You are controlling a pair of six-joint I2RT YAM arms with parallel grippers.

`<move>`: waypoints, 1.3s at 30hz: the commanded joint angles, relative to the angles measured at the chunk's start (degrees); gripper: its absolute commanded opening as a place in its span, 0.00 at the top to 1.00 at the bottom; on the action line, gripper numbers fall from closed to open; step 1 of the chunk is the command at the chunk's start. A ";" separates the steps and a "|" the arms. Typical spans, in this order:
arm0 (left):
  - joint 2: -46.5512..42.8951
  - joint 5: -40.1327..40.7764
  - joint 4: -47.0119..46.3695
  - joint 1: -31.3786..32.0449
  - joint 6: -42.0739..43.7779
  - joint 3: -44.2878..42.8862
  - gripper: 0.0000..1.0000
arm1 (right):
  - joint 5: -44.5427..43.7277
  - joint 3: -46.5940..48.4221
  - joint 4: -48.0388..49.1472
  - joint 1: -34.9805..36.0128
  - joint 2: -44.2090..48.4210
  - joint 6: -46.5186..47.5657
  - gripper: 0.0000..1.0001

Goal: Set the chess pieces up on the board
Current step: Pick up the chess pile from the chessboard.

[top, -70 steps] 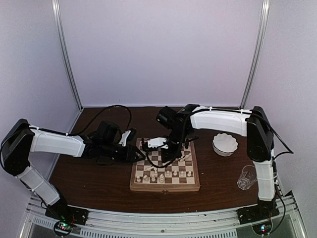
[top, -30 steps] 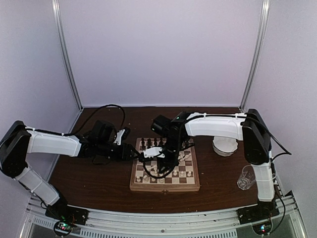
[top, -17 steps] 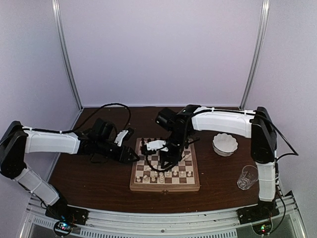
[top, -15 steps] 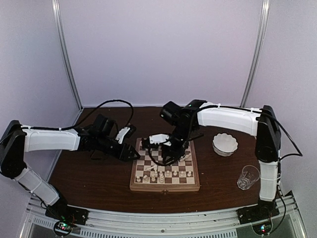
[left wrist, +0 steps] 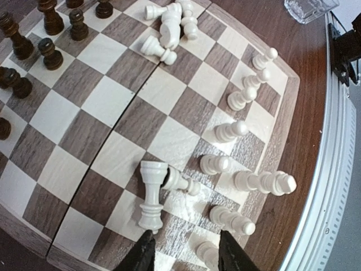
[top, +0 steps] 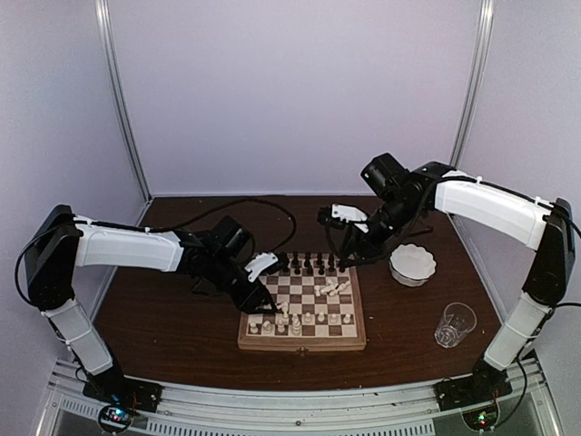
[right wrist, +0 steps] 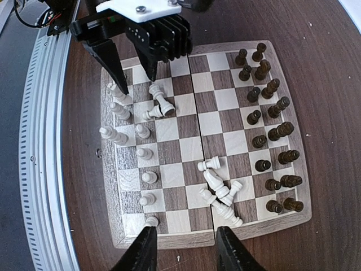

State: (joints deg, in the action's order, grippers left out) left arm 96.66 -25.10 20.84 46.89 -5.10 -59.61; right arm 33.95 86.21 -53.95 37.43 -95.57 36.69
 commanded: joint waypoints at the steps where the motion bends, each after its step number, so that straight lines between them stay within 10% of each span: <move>1: 1.60 3.54 0.64 0.64 2.73 -2.98 0.62 | 2.33 -2.61 2.95 -0.94 2.20 -2.12 0.62; 39: 3.35 17.14 3.07 4.77 9.73 -4.14 0.88 | 4.03 -3.38 4.66 -1.12 1.81 -3.51 0.61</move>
State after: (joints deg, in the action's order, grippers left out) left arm 103.26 -10.24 24.16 51.59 4.16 -64.16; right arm 36.29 82.13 -49.45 36.60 -93.95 34.06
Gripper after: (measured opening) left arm 0.152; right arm 0.394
